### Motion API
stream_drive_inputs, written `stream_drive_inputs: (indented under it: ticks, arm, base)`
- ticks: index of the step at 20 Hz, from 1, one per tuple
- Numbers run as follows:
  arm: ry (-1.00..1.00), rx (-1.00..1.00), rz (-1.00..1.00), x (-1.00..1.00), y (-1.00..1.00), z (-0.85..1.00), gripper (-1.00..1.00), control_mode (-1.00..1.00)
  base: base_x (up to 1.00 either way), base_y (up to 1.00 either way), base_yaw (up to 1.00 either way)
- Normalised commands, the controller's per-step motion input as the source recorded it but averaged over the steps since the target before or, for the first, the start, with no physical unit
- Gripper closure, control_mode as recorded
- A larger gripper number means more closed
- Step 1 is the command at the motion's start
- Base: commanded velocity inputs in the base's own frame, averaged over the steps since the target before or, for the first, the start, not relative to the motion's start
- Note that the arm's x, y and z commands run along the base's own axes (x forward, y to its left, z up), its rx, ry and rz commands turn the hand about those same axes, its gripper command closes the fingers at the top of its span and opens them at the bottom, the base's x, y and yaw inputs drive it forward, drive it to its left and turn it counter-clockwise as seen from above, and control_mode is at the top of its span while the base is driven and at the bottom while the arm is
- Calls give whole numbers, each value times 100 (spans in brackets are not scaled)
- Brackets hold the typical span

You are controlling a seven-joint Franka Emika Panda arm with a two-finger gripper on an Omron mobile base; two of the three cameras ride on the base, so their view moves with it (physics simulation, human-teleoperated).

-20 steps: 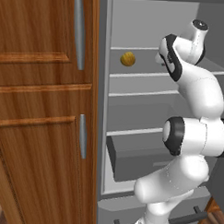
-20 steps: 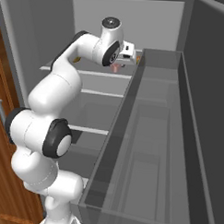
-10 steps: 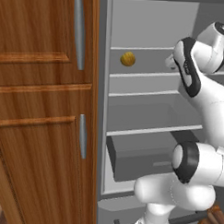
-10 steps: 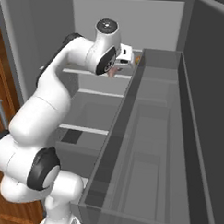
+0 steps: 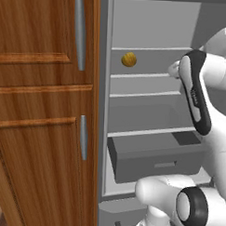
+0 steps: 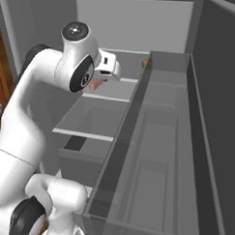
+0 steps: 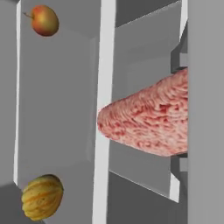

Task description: Open the fridge, remove the apple, squash, and steak, and place them on any counter.

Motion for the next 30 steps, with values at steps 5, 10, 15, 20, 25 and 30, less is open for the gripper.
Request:
stream_drive_inputs:
  ticks: [5,10,15,20,25,30]
  arm:
    - [0,0,-19,-100,59,1,100,-100]
    - [1,0,-16,-84,40,3,100,-100]
    - [3,0,-4,-51,8,10,100,-100]
    - [0,0,0,-19,0,0,100,-100]
    - [3,0,6,-42,0,-3,100,-100]
    - [0,0,1,-17,0,-3,100,100]
  base:
    - [0,0,0]
    - [0,0,0]
    - [0,0,0]
    - [0,0,0]
    - [0,0,0]
    - [0,0,0]
